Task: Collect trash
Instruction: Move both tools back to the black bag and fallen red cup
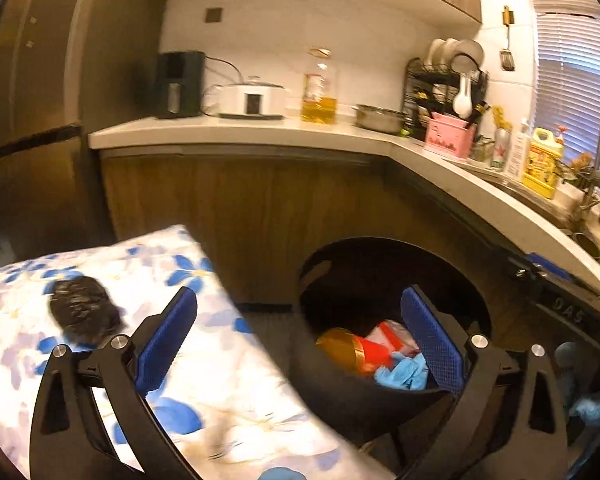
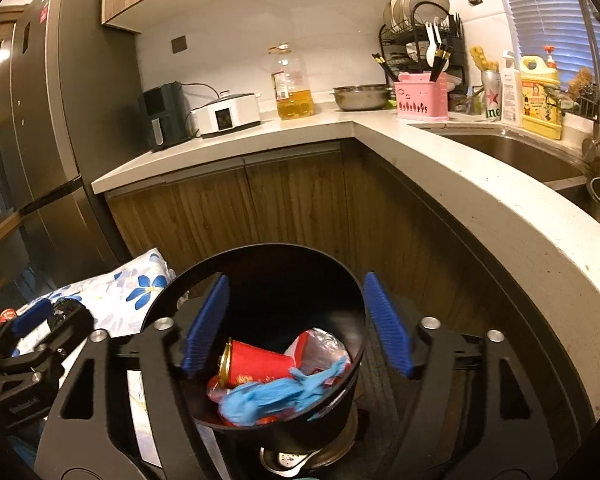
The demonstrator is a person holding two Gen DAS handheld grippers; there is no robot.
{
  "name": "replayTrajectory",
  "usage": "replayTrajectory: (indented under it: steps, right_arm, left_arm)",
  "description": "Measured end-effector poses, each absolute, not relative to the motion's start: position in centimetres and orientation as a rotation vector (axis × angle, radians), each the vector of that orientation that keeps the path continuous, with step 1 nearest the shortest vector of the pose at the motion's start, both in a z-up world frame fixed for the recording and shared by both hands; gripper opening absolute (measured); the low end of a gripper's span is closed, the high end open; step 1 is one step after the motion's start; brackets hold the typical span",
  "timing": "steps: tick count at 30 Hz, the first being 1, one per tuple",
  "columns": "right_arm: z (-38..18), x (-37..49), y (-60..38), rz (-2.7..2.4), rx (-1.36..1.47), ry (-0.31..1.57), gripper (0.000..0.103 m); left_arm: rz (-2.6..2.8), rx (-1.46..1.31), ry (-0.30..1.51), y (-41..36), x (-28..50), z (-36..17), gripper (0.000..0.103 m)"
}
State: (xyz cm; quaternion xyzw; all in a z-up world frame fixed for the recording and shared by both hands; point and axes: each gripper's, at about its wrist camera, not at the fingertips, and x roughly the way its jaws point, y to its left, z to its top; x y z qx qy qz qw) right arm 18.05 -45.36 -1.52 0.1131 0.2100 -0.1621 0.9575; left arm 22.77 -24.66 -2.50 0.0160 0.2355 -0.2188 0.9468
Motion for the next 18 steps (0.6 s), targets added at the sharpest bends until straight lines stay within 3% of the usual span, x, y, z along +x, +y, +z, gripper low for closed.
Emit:
replayTrajectory:
  steps: [2, 7, 18]
  right_arm:
    - [-1.4, 17.6, -44.8, -0.333, 0.218, 0.418, 0.085]
    - [-1.4, 16.5, -42.5, -0.323, 0.190, 0.393, 0.095]
    - [-1.9, 16.4, -34.8, -0.214, 0.151, 0.356, 0.097]
  left_arm:
    - [-0.415, 0.042, 0.466, -23.9, 22.3, -2.5, 0.098]
    - [-0.359, 0.031, 0.446, -21.1, 20.6, -2.6, 0.098]
    - [-0.163, 0.006, 0.423, -12.0, 19.2, -3.3, 0.098]
